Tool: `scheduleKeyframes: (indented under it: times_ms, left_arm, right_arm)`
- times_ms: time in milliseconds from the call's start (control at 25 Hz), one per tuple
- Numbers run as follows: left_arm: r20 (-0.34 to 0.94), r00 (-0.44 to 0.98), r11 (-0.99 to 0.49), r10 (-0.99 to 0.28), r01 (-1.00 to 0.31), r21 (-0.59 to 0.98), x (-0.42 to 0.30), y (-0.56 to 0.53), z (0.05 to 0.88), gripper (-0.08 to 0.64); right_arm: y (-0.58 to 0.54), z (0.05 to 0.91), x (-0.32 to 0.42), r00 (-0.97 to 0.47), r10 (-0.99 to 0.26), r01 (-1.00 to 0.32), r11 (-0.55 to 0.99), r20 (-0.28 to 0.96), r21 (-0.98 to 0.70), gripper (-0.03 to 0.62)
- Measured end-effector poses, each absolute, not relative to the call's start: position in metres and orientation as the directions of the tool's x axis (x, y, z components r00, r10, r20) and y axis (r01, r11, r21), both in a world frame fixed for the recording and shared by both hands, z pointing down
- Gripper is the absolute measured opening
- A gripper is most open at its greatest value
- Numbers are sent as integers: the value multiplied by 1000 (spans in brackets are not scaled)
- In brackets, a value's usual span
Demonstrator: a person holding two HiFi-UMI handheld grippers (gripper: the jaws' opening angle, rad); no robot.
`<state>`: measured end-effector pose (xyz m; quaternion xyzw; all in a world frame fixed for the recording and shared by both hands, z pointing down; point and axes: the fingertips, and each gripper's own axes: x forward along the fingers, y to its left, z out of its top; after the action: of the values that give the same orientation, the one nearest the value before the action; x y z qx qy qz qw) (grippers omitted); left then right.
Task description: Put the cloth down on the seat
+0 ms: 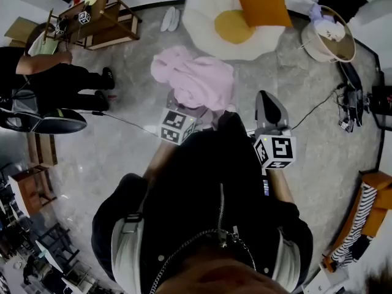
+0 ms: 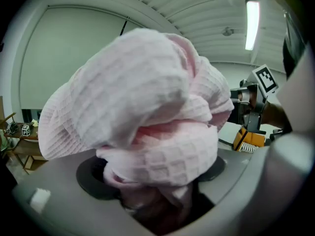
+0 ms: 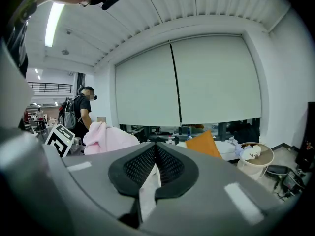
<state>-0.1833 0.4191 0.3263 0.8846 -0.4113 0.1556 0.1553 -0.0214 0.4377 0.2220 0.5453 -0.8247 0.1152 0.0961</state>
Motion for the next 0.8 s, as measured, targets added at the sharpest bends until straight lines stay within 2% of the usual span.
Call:
scheduleKeyframes:
  times_ms: [800]
  left_arm:
    - [412, 648, -651, -641, -743, 156, -164, 441, 338, 411]
  right_arm:
    - [466, 231, -13, -387, -874, -922, 376, 295, -94, 3]
